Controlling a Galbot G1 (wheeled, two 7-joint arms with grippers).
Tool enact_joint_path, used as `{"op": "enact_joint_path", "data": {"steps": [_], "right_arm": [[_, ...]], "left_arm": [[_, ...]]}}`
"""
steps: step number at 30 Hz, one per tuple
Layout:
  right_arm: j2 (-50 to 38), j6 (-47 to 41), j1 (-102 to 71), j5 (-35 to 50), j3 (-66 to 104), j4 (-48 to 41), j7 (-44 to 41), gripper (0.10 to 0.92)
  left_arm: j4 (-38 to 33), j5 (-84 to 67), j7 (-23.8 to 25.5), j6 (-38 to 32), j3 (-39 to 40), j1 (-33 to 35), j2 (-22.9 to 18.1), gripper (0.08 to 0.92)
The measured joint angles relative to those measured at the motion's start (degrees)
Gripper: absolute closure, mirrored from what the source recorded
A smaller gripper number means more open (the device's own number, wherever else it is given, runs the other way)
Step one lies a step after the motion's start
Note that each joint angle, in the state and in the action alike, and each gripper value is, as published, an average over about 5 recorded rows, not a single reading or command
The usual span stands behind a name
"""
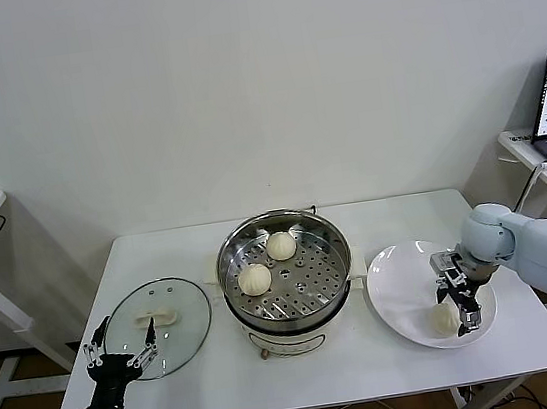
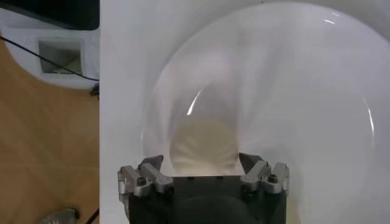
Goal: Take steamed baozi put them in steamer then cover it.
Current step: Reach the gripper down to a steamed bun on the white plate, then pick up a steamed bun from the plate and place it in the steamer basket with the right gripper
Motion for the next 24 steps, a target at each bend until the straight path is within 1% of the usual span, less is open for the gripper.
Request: {"op": "enact_joint_path", "data": {"steps": [6, 9, 17, 24], "right_arm": [[0.6, 0.1, -0.5, -0.3, 0.5, -0.6, 0.1, 0.315], [0.7, 0.2, -0.8, -0.4, 0.7, -0.8, 0.2, 0.335], [0.4, 0.2, -0.6, -0.1, 1.1, -0.4, 0.0, 0.346], [-1.1, 0.6, 3.8, 2.7, -0.4, 0.9, -0.9, 0.347]], "left_arm": [[0.1, 0.0, 0.0, 0.0, 0.0, -0.2, 0.0, 0.177], [0.2, 0.0, 0.0, 0.0, 0.0, -0.2, 0.0, 0.177], [0.0, 0.0, -0.1, 0.0, 0.1, -0.2, 0.0, 0.177], [-0.6, 0.1, -0.2, 0.2, 0.3, 0.0, 0.0, 0.177]]}}
